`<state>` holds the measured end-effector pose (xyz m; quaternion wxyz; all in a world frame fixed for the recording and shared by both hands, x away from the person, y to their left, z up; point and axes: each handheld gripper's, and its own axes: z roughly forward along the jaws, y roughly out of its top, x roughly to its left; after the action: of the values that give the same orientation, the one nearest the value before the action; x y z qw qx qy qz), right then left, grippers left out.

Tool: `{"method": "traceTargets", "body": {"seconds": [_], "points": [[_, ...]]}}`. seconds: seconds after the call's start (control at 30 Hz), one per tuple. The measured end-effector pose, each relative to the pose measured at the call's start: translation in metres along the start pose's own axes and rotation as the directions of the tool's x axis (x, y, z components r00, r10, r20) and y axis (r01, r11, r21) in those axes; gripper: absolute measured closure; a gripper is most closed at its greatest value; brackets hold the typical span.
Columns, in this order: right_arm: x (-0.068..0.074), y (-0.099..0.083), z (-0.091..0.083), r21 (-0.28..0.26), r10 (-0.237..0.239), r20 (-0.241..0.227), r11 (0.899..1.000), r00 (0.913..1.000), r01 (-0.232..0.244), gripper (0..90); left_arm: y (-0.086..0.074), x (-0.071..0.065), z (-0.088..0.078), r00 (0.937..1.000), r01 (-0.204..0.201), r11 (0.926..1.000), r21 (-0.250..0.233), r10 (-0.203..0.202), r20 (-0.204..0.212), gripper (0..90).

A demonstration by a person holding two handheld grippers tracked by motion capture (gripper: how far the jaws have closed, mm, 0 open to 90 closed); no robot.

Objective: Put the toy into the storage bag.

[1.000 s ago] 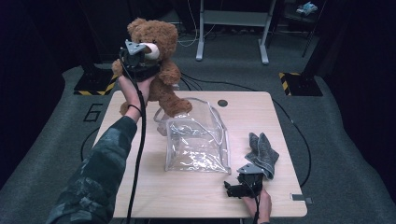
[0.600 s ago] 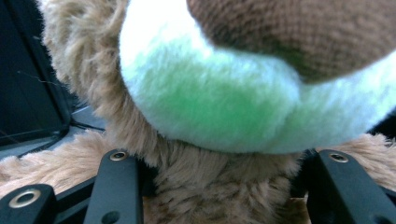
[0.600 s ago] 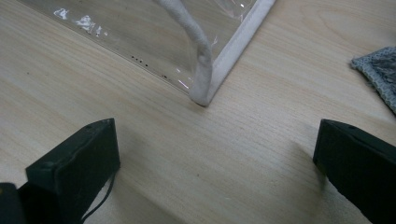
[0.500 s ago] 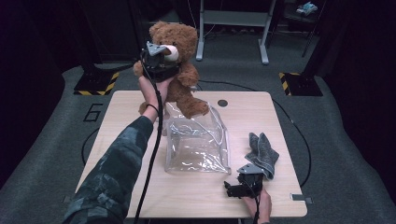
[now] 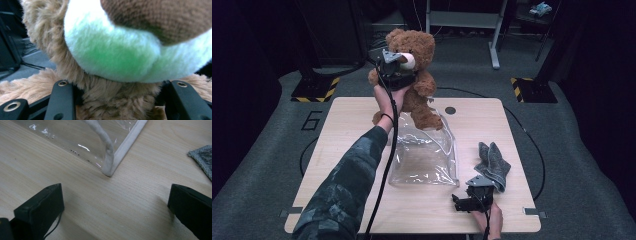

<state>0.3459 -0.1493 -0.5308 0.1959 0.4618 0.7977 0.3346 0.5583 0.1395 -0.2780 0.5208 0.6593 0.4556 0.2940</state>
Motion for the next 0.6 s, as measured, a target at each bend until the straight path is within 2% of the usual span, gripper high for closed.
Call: {"method": "traceTargets", "body": {"seconds": [0.23, 0.43, 0.5, 0.6], "points": [[0.0, 0.0, 0.0, -0.002, 0.005, -0.003, 1.0, 1.0, -0.005, 0.0, -0.016, -0.002, 0.004, 0.9986, 0.047, 0.9983, 0.035, -0.047, 0.024, 46.0], [0.0, 0.0, 0.0, -0.001, 0.005, -0.003, 1.0, 1.0, -0.005, 0.0, -0.025, -0.009, -0.001, 0.9987, 0.009, 0.9977, 0.067, -0.012, 0.05, 45.5], [0.0, 0.0, 0.0, -0.001, 0.005, -0.002, 1.0, 1.0, -0.005, 0.0, -0.028, -0.01, -0.003, 0.9977, 0.008, 0.9973, 0.074, -0.013, 0.066, 45.5], [0.001, 0.0, 0.0, -0.005, 0.006, 0.001, 1.0, 1.0, -0.006, 0.0, -0.031, -0.009, -0.006, 0.996, 0.029, 0.9952, 0.094, -0.036, 0.082, 45.4]]}}
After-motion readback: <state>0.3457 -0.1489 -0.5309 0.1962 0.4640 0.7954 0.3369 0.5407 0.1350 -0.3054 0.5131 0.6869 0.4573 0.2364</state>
